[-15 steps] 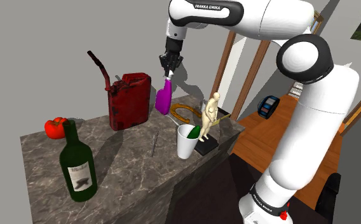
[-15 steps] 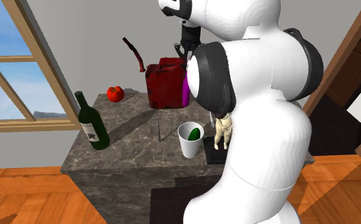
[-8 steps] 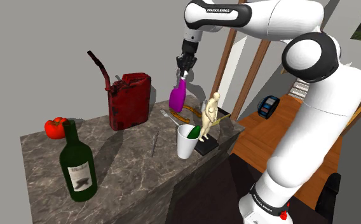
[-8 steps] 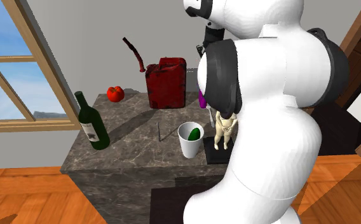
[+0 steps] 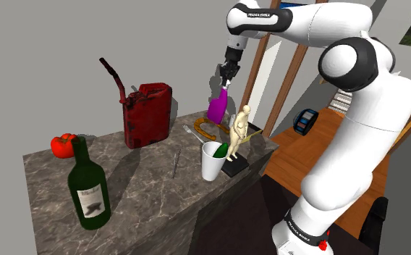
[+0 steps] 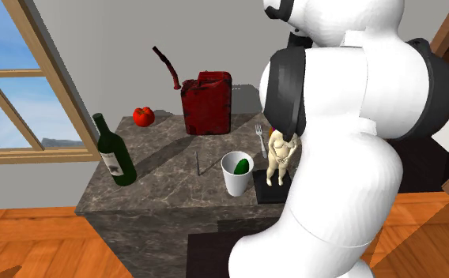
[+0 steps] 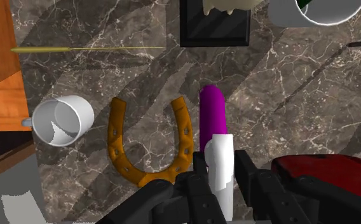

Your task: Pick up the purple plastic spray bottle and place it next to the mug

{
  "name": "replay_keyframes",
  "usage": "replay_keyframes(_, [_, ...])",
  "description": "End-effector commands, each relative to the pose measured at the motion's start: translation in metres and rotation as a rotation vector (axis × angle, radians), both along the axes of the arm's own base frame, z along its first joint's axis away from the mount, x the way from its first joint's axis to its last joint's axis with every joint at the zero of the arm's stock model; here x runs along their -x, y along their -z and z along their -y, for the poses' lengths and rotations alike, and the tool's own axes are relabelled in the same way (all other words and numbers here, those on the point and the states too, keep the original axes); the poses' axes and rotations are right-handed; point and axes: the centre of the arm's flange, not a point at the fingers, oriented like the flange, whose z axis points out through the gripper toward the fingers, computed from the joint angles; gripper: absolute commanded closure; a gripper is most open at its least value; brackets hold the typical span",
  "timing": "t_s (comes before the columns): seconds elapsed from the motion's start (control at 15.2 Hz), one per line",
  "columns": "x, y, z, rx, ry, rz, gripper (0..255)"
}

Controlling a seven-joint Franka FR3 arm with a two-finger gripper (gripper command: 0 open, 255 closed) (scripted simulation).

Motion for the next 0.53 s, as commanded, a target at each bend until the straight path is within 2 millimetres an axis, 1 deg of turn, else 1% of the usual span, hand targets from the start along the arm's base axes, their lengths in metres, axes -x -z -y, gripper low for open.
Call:
replay_keyframes(0.0, [0.006, 0.0, 0.027, 0.0, -0.001, 0.0, 255])
replay_keyframes(0.33, [0.016, 0.0, 0.092, 0.0, -0.001, 0.0, 255])
replay_keyframes(0.4, [0.018, 0.0, 0.102, 0.0, -0.001, 0.0, 255])
replay_keyframes(0.46, [0.018, 0.005, 0.102, 0.0, -0.001, 0.0, 255])
